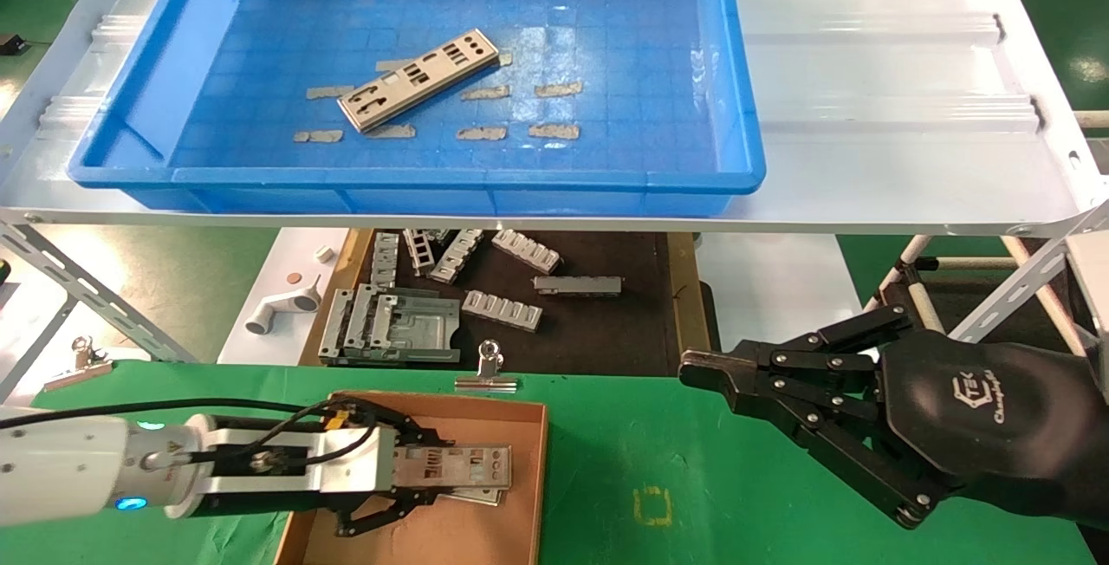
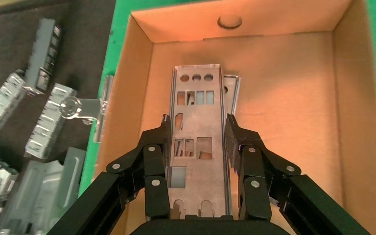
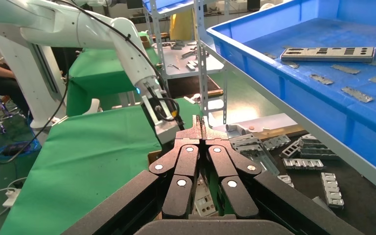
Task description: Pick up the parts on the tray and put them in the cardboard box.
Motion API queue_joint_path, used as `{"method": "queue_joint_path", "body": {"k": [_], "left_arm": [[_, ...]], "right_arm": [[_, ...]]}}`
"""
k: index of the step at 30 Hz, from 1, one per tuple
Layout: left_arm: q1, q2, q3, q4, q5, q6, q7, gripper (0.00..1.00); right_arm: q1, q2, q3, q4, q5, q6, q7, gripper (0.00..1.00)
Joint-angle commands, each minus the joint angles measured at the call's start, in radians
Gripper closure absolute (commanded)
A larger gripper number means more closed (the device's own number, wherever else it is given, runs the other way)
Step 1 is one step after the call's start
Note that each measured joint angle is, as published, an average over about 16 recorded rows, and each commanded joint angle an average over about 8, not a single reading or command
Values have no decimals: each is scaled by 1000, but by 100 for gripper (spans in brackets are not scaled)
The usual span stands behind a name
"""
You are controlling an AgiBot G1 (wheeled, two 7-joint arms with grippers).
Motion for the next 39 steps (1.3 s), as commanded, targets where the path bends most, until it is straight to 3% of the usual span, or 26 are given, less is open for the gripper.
{"method": "queue_joint_path", "body": {"k": [1,4,17,18,24,26,39], "left_arm": [[8,15,6,18,13,-16,7,10],[6,26,10,40,19,-14,15,0],[-18,19,-6,99,-52,86,19,0],[-18,17,-9,100,-59,97,16,0],[0,11,-53,85,-105,124,-17,0],[8,7,-74,76,-120,136,-30,0],[62,-19,-213,15,-218,215,-116,0]], "right_arm": [[0,0,0,0,0,0,0,100],[0,0,0,0,0,0,0,100],[0,0,0,0,0,0,0,98],[0,0,0,0,0,0,0,93],[0,0,0,0,0,0,0,19],[0,0,0,0,0,0,0,0],[0,0,0,0,0,0,0,0]]}}
